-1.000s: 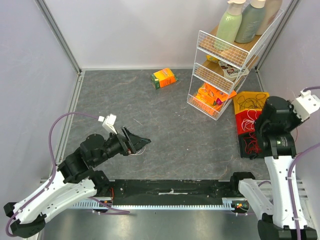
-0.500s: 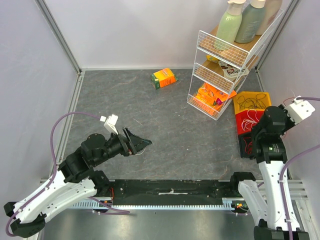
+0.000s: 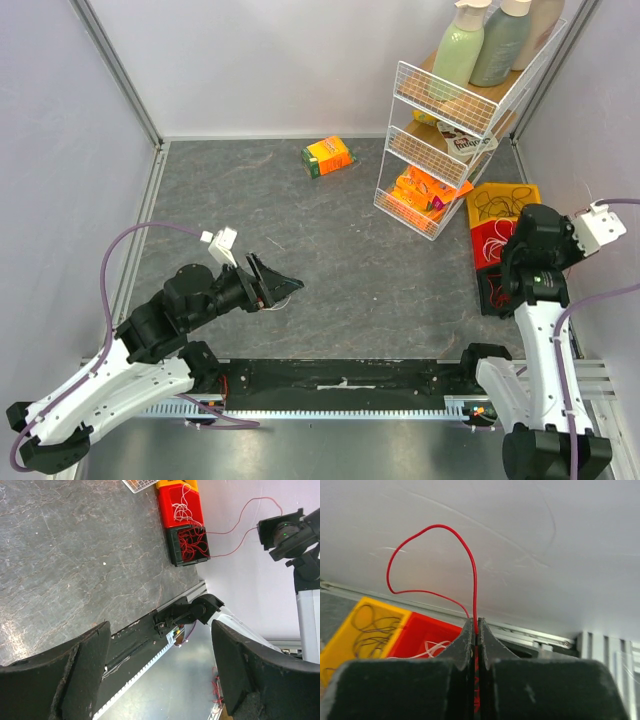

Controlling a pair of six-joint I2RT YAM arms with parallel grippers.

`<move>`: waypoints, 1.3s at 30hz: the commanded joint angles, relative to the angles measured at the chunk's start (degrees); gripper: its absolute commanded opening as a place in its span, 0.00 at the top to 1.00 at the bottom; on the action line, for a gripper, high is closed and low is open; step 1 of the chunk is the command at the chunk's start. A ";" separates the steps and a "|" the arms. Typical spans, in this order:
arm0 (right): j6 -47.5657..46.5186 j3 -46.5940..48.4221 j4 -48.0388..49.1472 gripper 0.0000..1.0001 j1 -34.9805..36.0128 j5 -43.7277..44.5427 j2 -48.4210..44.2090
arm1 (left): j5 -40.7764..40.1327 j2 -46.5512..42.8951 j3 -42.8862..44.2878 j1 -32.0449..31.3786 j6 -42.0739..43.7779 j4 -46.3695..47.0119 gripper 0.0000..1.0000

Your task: Untangle the cables

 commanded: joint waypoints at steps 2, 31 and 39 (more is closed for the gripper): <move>17.07 2.14 -17.77 1.00 -4.05 2.10 5.64 | 2.18 0.23 0.82 0.25 -3.00 1.04 0.14; 23.50 -9.72 -5.39 1.00 -9.60 -24.28 29.10 | -0.45 -7.42 -2.34 0.25 -2.91 -1.07 0.14; 22.28 -10.51 -3.01 0.99 -12.15 -26.82 32.47 | -1.85 -7.77 -3.13 0.25 -2.03 -1.33 0.13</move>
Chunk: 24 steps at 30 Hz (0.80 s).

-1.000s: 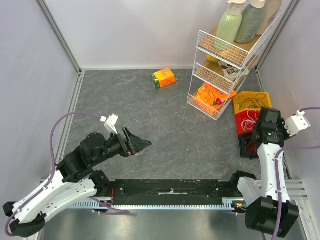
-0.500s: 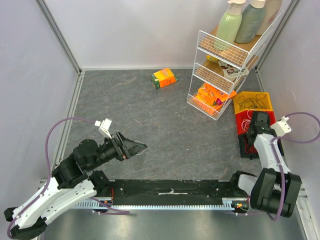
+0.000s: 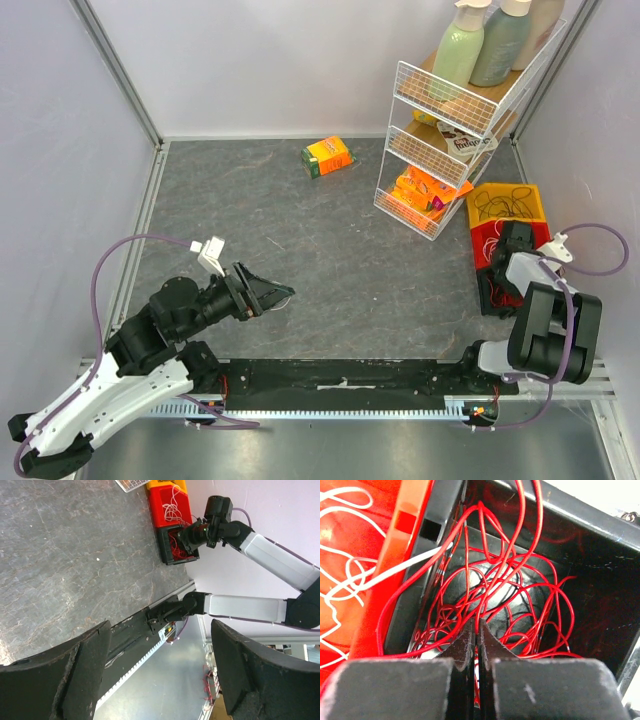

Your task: Untangle the cables

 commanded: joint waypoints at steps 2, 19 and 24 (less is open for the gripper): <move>-1.49 0.11 1.88 0.89 -0.89 -1.50 -3.45 | -2.73 0.06 -0.32 0.25 1.18 0.40 0.13; -9.58 17.59 -21.05 0.26 7.08 -0.89 -26.31 | -17.75 3.47 -0.84 0.34 4.18 -10.67 0.04; -6.85 19.37 -22.83 0.21 33.76 1.57 -26.40 | -19.16 9.54 -0.23 0.25 1.63 -13.49 0.02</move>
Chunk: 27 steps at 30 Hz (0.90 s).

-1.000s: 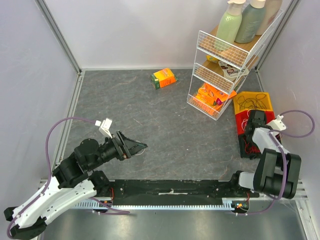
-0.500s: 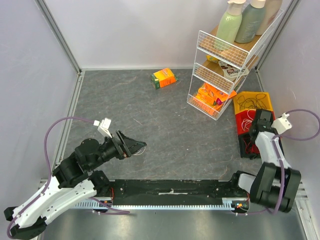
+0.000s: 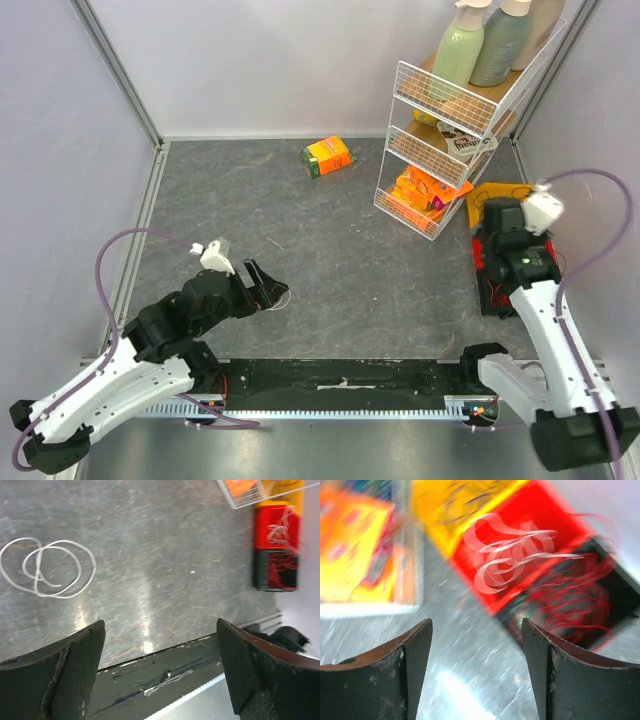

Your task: Untangle the cables

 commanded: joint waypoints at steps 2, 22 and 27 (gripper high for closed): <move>0.69 -0.16 -0.90 0.20 27.29 1.70 1.81 | -4.52 4.50 0.08 0.14 -2.18 -3.52 0.03; -33.41 18.97 24.88 0.02 59.34 -40.66 49.35 | -21.74 -5.68 -2.56 0.23 -14.48 -17.14 0.08; -33.59 30.05 23.46 0.02 59.43 -38.55 59.99 | -23.68 -10.17 -1.77 0.14 -17.64 -21.09 0.15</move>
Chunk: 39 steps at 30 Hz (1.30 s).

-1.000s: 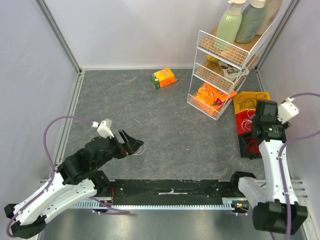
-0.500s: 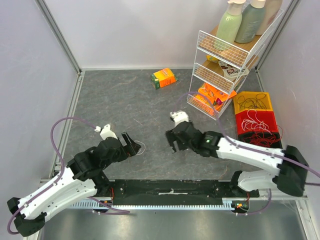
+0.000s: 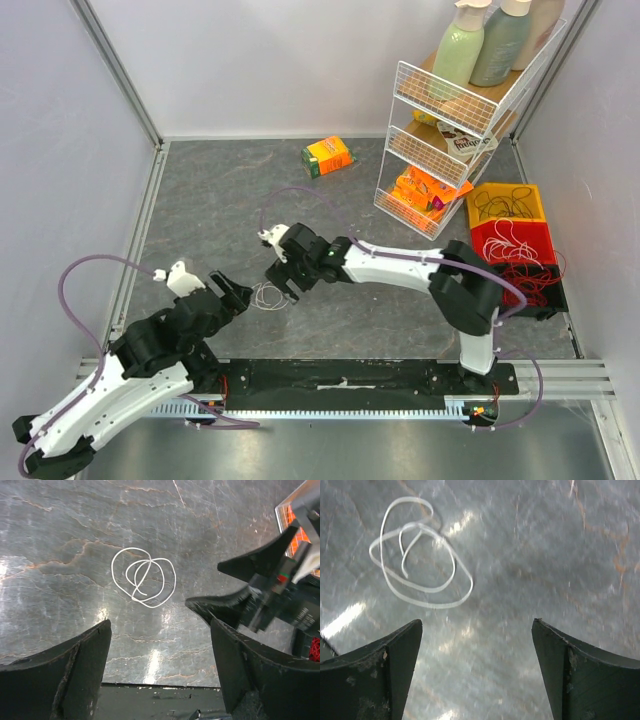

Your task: Untangle the cables

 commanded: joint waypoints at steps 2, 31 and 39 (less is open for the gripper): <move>-3.16 11.55 -0.14 0.02 0.35 -3.45 8.76 | -6.15 -4.71 2.93 0.14 -6.09 -5.59 0.15; 20.27 -15.47 0.22 1.00 -0.43 32.91 -17.82 | -7.65 -10.09 9.35 0.14 2.09 -0.15 0.09; 30.32 -27.36 -18.84 1.00 -22.74 50.48 -38.23 | -4.14 -6.57 8.21 0.14 3.23 5.04 0.09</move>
